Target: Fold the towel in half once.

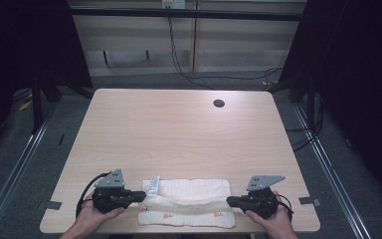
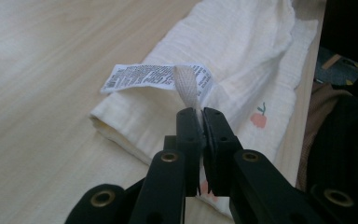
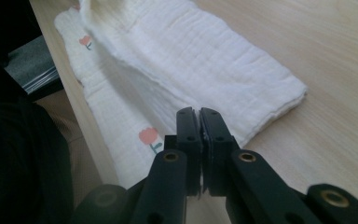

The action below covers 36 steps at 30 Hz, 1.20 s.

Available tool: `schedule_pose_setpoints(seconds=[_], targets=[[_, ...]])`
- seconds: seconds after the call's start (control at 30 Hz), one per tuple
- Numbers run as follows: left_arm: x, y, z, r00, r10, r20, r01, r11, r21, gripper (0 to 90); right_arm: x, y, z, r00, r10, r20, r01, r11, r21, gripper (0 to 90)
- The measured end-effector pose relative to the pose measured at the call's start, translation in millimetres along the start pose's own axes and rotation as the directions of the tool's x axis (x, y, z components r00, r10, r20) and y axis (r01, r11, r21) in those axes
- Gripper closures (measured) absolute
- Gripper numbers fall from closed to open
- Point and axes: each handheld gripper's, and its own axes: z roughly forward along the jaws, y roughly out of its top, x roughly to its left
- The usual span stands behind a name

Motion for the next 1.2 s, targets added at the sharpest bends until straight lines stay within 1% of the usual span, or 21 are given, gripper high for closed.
schedule_pose_setpoints(seconds=[0.07, 0.1, 0.23, 0.3, 0.33, 0.37, 0.47, 0.53, 0.6, 0.63, 0.73, 0.77, 0.8, 0.87, 0.93, 0.97, 1.03, 1.07, 1.1, 1.13, 1.2], targets=[[-2.4, -1.8, 3.5, 0.9999, 0.007, 0.007, -0.008, 0.9997, 0.024, 85.9, 0.2, -0.9, 1.0, 1.0, 0.0, -0.003, 0.0, 1.0, 0.008, 87.4], [-2.6, -3.0, 4.7, 0.9998, 0.007, 0.02, -0.008, 0.9995, 0.029, 85.9, 0.3, -1.6, 1.4, 0.9999, -0.005, -0.01, 0.005, 1.0, 0.01, 87.2], [-3.4, -6.8, 7.7, 0.9991, 0.007, 0.042, -0.01, 0.9978, 0.066, 85.5, 2.7, -6.5, 0.7, 0.9998, 0.0, -0.021, 0.001, 1.0, 0.024, 86.0], [-5.2, -7.9, 8.1, 0.9991, 0.015, 0.04, -0.018, 0.9966, 0.08, 85.2, 3.0, -9.5, 1.3, 0.9994, -0.005, -0.034, 0.006, 0.999, 0.036, 85.3], [-5.4, -8.2, 7.9, 0.999, 0.019, 0.042, -0.023, 0.9962, 0.084, 84.9, 3.4, -10.9, 1.9, 0.9995, -0.004, -0.032, 0.005, 0.999, 0.04, 84.3], [-6.5, -8.8, 7.0, 0.9989, 0.014, 0.045, -0.018, 0.9958, 0.09, 84.3, 3.6, -11.7, 2.1, 0.9994, -0.004, -0.036, 0.006, 0.999, 0.045, 83.6], [-9.6, -10.5, 6.6, 0.9986, 0.014, 0.05, -0.018, 0.9963, 0.084, 82.1, 5.6, -13.4, 2.5, 0.999, -0.008, -0.044, 0.01, 0.998, 0.054, 81.4], [-10.6, -11.8, 6.0, 0.9982, 0.007, 0.06, -0.013, 0.9958, 0.091, 79.5, 8.3, -14.0, 1.6, 0.9991, -0.006, -0.041, 0.008, 0.998, 0.06, 77.8], [-12.9, -13.1, 3.4, 0.9976, 0.018, 0.067, -0.025, 0.9939, 0.107, 78.4, 11.9, -16.0, 0.0, 0.9994, -0.007, -0.032, 0.009, 0.998, 0.06, 73.3], [-14.3, -13.9, 3.1, 0.9976, 0.013, 0.067, -0.02, 0.9946, 0.102, 77.0, 14.1, -17.9, -0.8, 0.9996, -0.008, -0.025, 0.009, 0.998, 0.059, 71.8], [-15.5, -13.4, -1.1, 0.996, 0.021, 0.087, -0.029, 0.996, 0.084, 73.8, 19.2, -23.8, -6.2, 0.9998, -0.003, -0.02, 0.004, 0.999, 0.048, 66.5], [-15.5, -12.1, -4.0, 0.9962, 0.019, 0.084, -0.024, 0.9984, 0.051, 72.3, 20.4, -24.9, -8.5, 0.9999, -0.002, -0.014, 0.003, 0.999, 0.041, 66.7], [-15.4, -11.1, -6.0, 0.9962, 0.008, 0.087, -0.01, 0.9995, 0.03, 72.5, 21.3, -25.3, -10.8, 0.9999, -0.002, -0.012, 0.002, 1.0, 0.027, 66.9], [-12.8, -9.6, -11.3, 0.9956, 0.008, 0.094, -0.007, 0.9999, -0.012, 72.1, 21.0, -24.1, -12.3, 1.0, -0.003, -0.006, 0.003, 1.0, 0.009, 66.9], [-9.5, -9.6, -16.0, 0.996, -0.004, 0.089, 0.007, 0.999, -0.043, 71.0, 20.4, -21.9, -11.9, 1.0, -0.002, -0.004, 0.002, 1.0, -0.006, 66.6], [-7.5, -9.7, -17.8, 0.9969, -0.01, 0.078, 0.014, 0.9983, -0.057, 71.1, 20.1, -20.6, -11.2, 1.0, -0.006, -0.001, 0.006, 1.0, -0.012, 66.5], [-2.3, -10.0, -20.6, 0.9968, -0.037, 0.071, 0.042, 0.9961, -0.077, 70.0, 19.7, -17.5, -9.8, 1.0, -0.006, -0.001, 0.006, 1.0, -0.025, 66.7], [0.2, -10.4, -21.9, 0.9974, -0.046, 0.055, 0.051, 0.9953, -0.083, 69.7, 19.5, -15.4, -9.0, 1.0, -0.005, 0.003, 0.005, 0.999, -0.033, 66.7], [3.0, -10.7, -22.7, 0.9977, -0.054, 0.04, 0.057, 0.9948, -0.085, 69.4, 19.7, -12.8, -8.2, 1.0, -0.004, 0.008, 0.004, 0.999, -0.044, 66.7], [5.9, -11.2, -22.7, 0.997, -0.072, 0.029, 0.075, 0.9932, -0.09, 68.8, 19.7, -9.8, -7.3, 1.0, -0.004, 0.009, 0.005, 0.998, -0.056, 67.1], [12.1, -10.7, -22.2, 0.9964, -0.085, 0.007, 0.085, 0.9929, -0.083, 68.0, 21.1, -2.8, -3.9, 1.0, 0.005, -0.002, -0.005, 0.997, -0.077, 67.1]])
